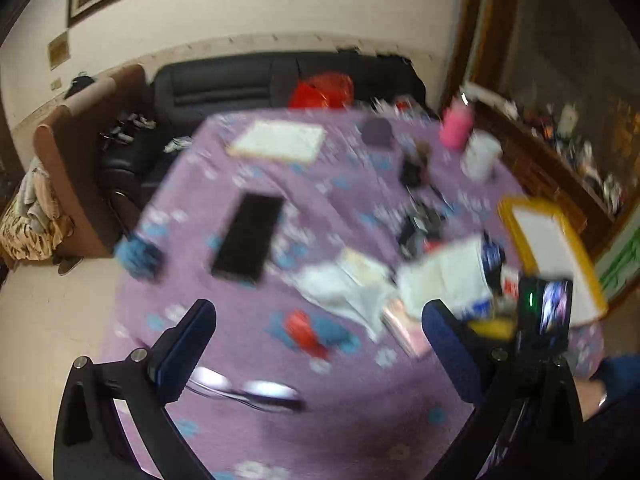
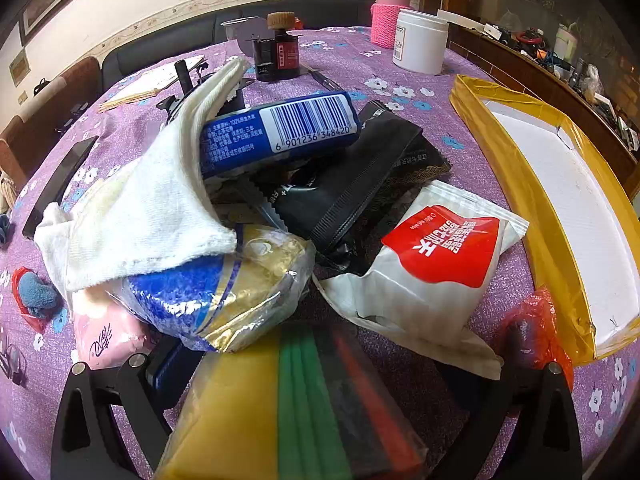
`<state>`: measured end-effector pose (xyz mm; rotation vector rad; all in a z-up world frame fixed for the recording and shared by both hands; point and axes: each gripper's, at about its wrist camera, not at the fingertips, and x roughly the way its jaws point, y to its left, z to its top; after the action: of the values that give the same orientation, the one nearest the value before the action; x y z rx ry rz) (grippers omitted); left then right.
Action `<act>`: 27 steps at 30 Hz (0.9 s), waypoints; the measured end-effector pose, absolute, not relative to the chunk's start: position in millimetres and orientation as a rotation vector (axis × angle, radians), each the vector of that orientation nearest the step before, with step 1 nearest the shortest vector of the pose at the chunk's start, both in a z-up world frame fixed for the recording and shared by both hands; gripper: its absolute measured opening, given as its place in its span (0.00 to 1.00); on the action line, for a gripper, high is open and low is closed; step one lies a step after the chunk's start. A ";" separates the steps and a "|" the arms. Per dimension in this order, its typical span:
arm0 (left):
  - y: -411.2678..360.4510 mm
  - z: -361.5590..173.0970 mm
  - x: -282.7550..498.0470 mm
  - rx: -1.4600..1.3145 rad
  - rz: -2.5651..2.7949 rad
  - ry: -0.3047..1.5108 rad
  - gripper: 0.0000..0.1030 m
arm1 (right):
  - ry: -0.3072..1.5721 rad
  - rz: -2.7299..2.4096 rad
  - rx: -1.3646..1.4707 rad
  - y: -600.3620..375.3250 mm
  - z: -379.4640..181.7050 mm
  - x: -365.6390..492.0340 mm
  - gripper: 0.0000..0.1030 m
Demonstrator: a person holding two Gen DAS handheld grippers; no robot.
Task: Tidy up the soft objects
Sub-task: 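Move the left tool toward the blue sock on the table, then grasp the blue sock with the left tool and lift it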
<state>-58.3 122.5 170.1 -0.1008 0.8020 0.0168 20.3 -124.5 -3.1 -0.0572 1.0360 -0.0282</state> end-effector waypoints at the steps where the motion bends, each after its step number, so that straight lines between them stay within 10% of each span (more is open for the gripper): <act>1: 140.2 177.8 -56.7 -0.114 0.039 0.800 1.00 | 1.036 -0.028 -0.057 -124.6 -2.8 20.6 0.99; 22: 353.7 65.0 64.5 -0.382 0.307 1.072 0.98 | 1.122 0.314 -0.214 -136.3 34.2 13.6 0.97; 27: 348.3 35.8 83.6 -0.370 0.301 1.162 0.44 | 1.029 0.385 -0.197 -145.0 64.4 -11.9 0.97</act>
<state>83.6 348.3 35.8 -0.3698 1.1623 0.3007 -11.9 -145.0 64.4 -0.1971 1.0286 0.3851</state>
